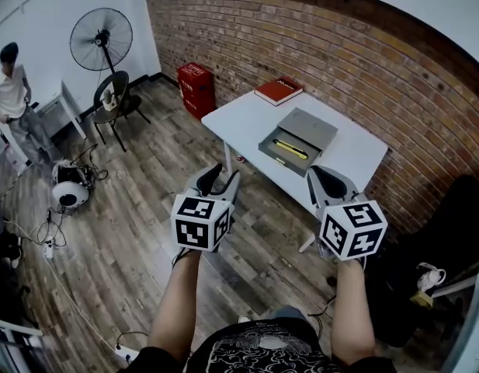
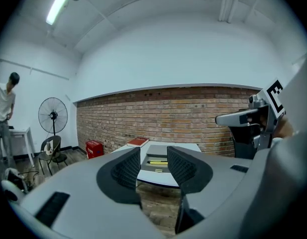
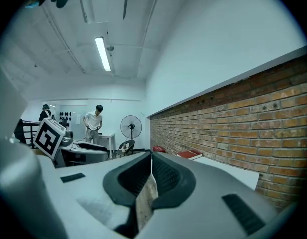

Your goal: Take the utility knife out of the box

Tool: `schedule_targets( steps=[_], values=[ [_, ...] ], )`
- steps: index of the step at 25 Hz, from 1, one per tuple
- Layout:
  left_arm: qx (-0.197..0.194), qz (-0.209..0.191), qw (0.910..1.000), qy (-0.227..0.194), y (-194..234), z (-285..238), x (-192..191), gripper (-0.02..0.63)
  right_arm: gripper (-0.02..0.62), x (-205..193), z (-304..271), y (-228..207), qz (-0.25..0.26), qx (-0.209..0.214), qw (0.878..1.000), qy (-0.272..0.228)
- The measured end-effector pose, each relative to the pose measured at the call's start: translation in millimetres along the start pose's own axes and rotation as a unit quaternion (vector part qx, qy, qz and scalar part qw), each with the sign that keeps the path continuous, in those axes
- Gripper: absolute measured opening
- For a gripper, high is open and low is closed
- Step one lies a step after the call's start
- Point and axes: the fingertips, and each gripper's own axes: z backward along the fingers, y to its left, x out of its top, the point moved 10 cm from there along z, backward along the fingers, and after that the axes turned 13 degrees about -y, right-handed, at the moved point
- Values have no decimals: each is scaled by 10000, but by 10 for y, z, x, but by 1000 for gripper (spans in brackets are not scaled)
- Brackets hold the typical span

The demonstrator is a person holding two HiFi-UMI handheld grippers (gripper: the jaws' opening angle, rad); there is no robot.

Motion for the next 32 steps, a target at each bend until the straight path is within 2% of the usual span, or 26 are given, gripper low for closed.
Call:
schedule_targets(
  steps=[8, 14, 21, 32],
  values=[
    [-200, 57, 9997, 100, 104, -295, -91, 169, 21, -88, -198, -160, -26, -221, 9997, 30],
    [-201, 7, 9997, 169, 273, -712, -133, 169, 21, -220, -551, -386, -83, -267, 9996, -14],
    [-140, -46, 9998, 109, 422, -1548, -139, 169, 21, -297, -1057, -973, -80, -395, 9992, -2],
    [-362, -38, 9991, 207, 495, -2879, -143, 169, 21, -339, -1835, -1958, -132, -651, 9977, 115]
  ],
)
